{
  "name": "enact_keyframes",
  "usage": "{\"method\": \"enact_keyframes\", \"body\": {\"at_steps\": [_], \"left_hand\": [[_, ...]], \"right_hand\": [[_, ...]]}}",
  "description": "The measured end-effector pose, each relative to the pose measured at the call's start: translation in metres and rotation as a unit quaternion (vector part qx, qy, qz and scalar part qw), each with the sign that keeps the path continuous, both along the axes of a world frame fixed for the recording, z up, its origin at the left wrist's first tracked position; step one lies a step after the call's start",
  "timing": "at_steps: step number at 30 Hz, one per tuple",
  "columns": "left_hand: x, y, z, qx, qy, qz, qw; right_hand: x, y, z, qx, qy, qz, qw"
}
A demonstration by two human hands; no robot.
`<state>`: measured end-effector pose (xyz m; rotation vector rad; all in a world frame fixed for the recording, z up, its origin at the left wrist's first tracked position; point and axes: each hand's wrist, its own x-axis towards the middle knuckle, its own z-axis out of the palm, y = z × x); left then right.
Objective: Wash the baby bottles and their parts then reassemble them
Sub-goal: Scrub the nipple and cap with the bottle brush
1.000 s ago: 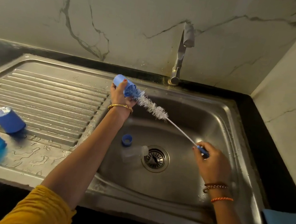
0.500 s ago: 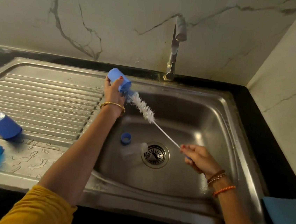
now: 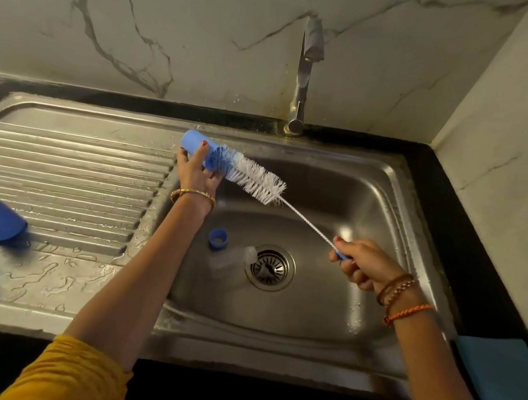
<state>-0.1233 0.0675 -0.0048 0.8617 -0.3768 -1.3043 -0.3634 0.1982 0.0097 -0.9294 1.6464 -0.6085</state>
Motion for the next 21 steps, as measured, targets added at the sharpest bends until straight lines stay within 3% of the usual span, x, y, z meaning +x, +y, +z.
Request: {"method": "enact_keyframes", "body": {"at_steps": [2, 4, 5, 8, 10, 11, 13, 15, 16, 18, 21], "left_hand": [[-0.001, -0.003, 0.006, -0.008, 0.007, 0.02, 1.0], [-0.002, -0.006, 0.012, 0.0, -0.012, 0.049, 0.999], [-0.002, -0.006, 0.014, 0.009, -0.025, 0.06, 0.998], [-0.003, -0.006, 0.015, 0.029, -0.026, 0.065, 0.997], [-0.005, -0.004, 0.013, 0.024, -0.01, 0.053, 0.998], [-0.005, -0.003, 0.011, 0.022, -0.004, 0.051, 0.998], [-0.005, -0.003, 0.007, 0.016, -0.01, 0.051, 0.999], [-0.003, -0.004, 0.004, 0.007, -0.036, 0.041, 0.999], [-0.003, -0.004, 0.004, 0.004, -0.047, 0.03, 0.998], [-0.001, -0.003, 0.004, 0.004, -0.043, 0.008, 0.999], [0.002, -0.001, 0.003, 0.01, -0.002, 0.001, 1.0]], "right_hand": [[-0.001, 0.0, -0.001, -0.082, 0.069, 0.016, 0.994], [-0.002, 0.001, -0.003, -0.204, 0.167, 0.018, 0.964], [-0.004, 0.001, -0.004, -0.273, 0.255, 0.011, 0.927], [-0.007, 0.004, -0.013, -0.428, 0.5, -0.04, 0.752], [-0.004, 0.006, -0.015, -0.463, 0.536, -0.073, 0.702], [-0.004, 0.006, -0.017, -0.453, 0.524, -0.083, 0.716], [0.0, 0.006, -0.016, -0.346, 0.433, -0.059, 0.83], [0.0, 0.005, -0.008, -0.178, 0.212, -0.013, 0.961], [-0.001, 0.006, -0.002, -0.086, 0.091, -0.009, 0.992], [-0.004, 0.007, 0.007, 0.008, -0.054, -0.002, 0.999], [-0.009, 0.01, 0.014, -0.061, -0.001, 0.035, 0.998]]}}
